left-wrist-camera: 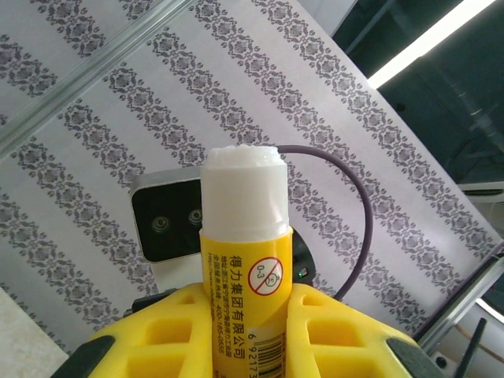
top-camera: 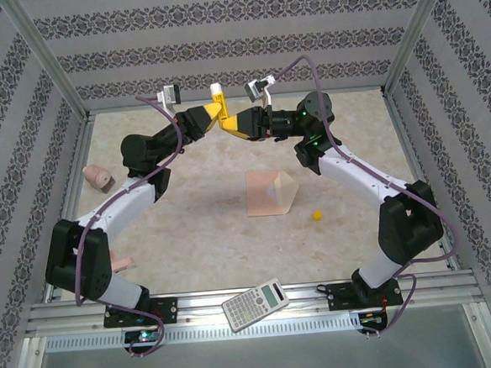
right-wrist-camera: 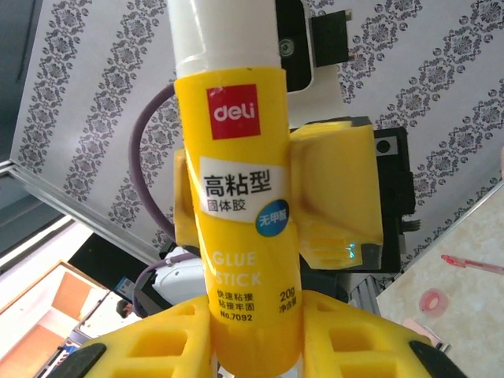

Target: Place the letter into the envelope and seal it

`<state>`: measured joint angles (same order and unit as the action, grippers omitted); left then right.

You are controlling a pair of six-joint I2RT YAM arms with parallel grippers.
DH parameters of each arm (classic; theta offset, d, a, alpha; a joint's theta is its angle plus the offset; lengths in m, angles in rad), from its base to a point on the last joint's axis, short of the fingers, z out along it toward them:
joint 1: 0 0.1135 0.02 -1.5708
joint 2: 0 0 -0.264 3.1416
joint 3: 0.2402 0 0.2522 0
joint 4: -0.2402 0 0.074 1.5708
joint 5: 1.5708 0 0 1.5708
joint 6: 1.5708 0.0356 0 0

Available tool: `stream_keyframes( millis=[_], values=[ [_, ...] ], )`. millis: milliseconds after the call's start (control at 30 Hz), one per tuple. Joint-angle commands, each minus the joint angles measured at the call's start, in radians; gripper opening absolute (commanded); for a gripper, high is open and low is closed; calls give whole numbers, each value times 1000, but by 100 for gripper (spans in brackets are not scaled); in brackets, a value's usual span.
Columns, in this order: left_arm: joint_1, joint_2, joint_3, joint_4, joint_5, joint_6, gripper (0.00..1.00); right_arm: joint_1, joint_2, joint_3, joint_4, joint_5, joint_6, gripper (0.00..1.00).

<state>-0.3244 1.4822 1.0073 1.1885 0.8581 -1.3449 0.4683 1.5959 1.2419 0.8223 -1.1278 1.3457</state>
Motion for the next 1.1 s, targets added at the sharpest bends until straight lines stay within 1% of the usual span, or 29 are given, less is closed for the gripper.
stream_keyframes(
  millis=[0, 100, 167, 200, 233, 300, 333, 433, 567, 700, 800, 933, 1000, 1067],
  values=[
    [-53, -82, 0, -176, 202, 195, 0, 18, -23, 13, -110, 130, -60, 32],
    [-43, -144, 2, -389, 151, 336, 0, 12, -60, 0, -204, 153, -133, 45],
    [-38, -192, 16, -591, 87, 468, 0, 12, -94, -1, -320, 178, -217, 59],
    [-38, -218, 29, -710, 39, 538, 0, 13, -116, 2, -399, 201, -275, 65],
    [-36, -240, 42, -812, -15, 602, 0, 15, -139, 6, -481, 225, -339, 69],
    [-35, -276, 53, -930, -109, 670, 0, 26, -179, 24, -658, 293, -465, 72],
    [-33, -291, 58, -971, -150, 691, 0, 35, -200, 30, -729, 333, -526, 73],
    [-33, -307, 82, -1084, -258, 715, 0, 63, -234, 18, -810, 420, -610, 73],
    [-33, -297, 106, -1195, -356, 717, 0, 118, -247, 26, -936, 547, -721, 73],
    [-33, -285, 123, -1274, -438, 704, 0, 195, -243, 55, -1045, 721, -808, 72],
    [-33, -286, 118, -1267, -458, 676, 0, 245, -231, 52, -1078, 859, -826, 72],
    [-33, -283, 106, -1250, -459, 637, 0, 309, -205, 51, -1086, 992, -839, 72],
    [-33, -283, 92, -1234, -454, 615, 0, 328, -192, 50, -1068, 1019, -836, 71],
    [-34, -284, 77, -1214, -447, 591, 0, 334, -181, 44, -1036, 1012, -824, 70]
  ],
)
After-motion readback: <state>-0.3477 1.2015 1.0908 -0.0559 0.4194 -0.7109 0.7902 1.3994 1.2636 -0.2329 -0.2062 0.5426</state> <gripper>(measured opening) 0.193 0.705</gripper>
